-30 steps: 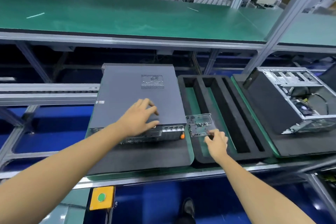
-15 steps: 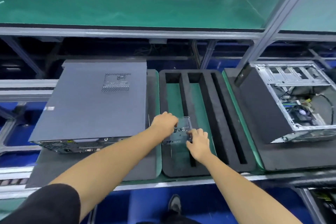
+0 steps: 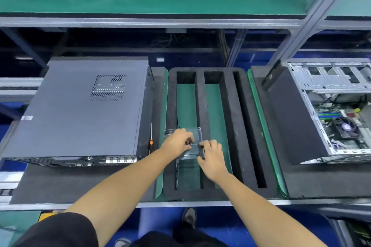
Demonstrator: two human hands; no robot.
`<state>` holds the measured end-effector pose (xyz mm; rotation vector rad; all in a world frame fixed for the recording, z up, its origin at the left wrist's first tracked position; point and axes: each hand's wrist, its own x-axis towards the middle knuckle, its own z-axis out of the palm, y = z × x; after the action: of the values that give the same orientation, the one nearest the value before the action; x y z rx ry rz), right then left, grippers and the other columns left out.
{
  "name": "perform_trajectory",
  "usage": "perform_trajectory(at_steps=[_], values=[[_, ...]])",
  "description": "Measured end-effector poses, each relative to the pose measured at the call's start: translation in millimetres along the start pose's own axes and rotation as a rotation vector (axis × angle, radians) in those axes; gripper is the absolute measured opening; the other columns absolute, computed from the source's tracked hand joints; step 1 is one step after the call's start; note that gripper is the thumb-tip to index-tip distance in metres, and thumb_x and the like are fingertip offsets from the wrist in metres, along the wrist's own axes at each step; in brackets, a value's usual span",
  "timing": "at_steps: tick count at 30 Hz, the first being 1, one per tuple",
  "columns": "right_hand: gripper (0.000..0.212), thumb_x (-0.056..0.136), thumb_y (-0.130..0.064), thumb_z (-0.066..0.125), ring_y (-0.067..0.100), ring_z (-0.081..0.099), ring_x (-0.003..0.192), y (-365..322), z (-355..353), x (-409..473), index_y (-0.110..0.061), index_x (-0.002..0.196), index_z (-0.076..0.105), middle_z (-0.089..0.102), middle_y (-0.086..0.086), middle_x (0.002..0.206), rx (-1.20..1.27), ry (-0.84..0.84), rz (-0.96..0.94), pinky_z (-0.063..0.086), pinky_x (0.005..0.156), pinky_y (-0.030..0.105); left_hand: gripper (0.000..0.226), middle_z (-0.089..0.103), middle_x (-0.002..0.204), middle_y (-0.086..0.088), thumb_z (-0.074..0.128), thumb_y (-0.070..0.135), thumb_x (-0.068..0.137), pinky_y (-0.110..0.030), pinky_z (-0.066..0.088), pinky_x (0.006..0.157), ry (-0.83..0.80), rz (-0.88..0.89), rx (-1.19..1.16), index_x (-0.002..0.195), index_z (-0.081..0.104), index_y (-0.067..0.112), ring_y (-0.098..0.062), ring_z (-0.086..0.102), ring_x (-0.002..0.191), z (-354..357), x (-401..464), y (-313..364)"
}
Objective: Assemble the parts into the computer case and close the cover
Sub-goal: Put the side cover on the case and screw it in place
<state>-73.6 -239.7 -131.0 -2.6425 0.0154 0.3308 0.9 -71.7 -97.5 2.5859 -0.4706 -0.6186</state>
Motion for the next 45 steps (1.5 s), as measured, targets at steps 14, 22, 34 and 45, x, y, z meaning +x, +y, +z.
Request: perform_trajectory(at_steps=[14,22,34,45], values=[[0.045,0.092,-0.027,0.064,0.019,0.036,0.110,8,4,6,-0.023,0.135,0.050,0.043,-0.001,0.126,0.047,0.006,-0.011,0.038,0.096,0.034,0.014,0.061,0.098,0.001,0.072,0.028,0.092,-0.031,0.039,0.075,-0.023,-0.038,0.046,0.092,0.075,0.014,-0.015,0.049,0.099,3,19,9],[0.041,0.092,-0.030,0.058,0.017,0.032,0.105,10,3,16,-0.023,0.132,0.051,0.040,-0.002,0.121,0.032,0.031,-0.028,0.038,0.096,0.036,0.017,0.063,0.087,0.014,0.073,0.018,0.088,-0.032,0.048,0.073,0.222,-0.220,-0.191,0.086,0.060,0.028,-0.010,0.058,0.084,-5,2,-9],[0.045,0.090,-0.029,0.060,0.017,0.031,0.107,3,6,18,-0.029,0.134,0.051,0.038,-0.003,0.121,0.013,0.037,-0.035,0.033,0.095,0.034,0.021,0.055,0.092,0.012,0.077,0.048,0.083,-0.029,0.038,0.073,0.132,-0.024,0.059,0.096,0.070,0.034,-0.013,0.044,0.096,2,-1,-9],[0.040,0.089,-0.028,0.062,0.012,0.024,0.102,6,7,18,-0.026,0.129,0.053,0.037,-0.004,0.120,0.031,0.044,-0.013,0.031,0.091,0.032,0.011,0.061,0.097,0.008,0.069,0.042,0.093,-0.034,0.040,0.090,0.115,-0.082,0.069,0.095,0.072,0.032,-0.017,0.044,0.099,5,3,-1]])
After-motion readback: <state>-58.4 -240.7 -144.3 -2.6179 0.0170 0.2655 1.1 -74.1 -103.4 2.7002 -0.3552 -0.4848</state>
